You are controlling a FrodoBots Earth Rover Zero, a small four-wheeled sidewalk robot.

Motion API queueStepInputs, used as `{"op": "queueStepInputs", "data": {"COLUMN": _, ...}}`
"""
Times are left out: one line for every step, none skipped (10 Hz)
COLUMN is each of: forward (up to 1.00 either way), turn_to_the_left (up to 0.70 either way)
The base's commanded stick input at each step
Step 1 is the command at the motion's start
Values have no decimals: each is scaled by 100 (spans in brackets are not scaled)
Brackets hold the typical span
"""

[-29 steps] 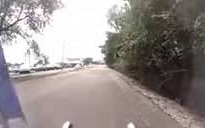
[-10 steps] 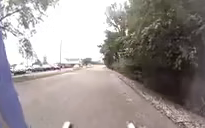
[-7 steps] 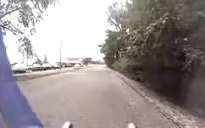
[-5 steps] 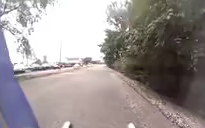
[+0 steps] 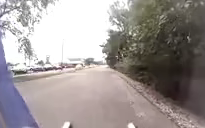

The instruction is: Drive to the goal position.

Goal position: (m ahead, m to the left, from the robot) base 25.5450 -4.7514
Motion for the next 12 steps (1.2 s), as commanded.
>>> {"op": "queueStepInputs", "data": {"forward": 60, "turn_to_the_left": 0}}
{"op": "queueStepInputs", "data": {"forward": 60, "turn_to_the_left": 0}}
{"op": "queueStepInputs", "data": {"forward": 60, "turn_to_the_left": 0}}
{"op": "queueStepInputs", "data": {"forward": 60, "turn_to_the_left": 0}}
{"op": "queueStepInputs", "data": {"forward": 60, "turn_to_the_left": 0}}
{"op": "queueStepInputs", "data": {"forward": 60, "turn_to_the_left": 0}}
{"op": "queueStepInputs", "data": {"forward": 60, "turn_to_the_left": 0}}
{"op": "queueStepInputs", "data": {"forward": 60, "turn_to_the_left": 0}}
{"op": "queueStepInputs", "data": {"forward": 60, "turn_to_the_left": 0}}
{"op": "queueStepInputs", "data": {"forward": 60, "turn_to_the_left": 0}}
{"op": "queueStepInputs", "data": {"forward": 60, "turn_to_the_left": 0}}
{"op": "queueStepInputs", "data": {"forward": 60, "turn_to_the_left": 0}}
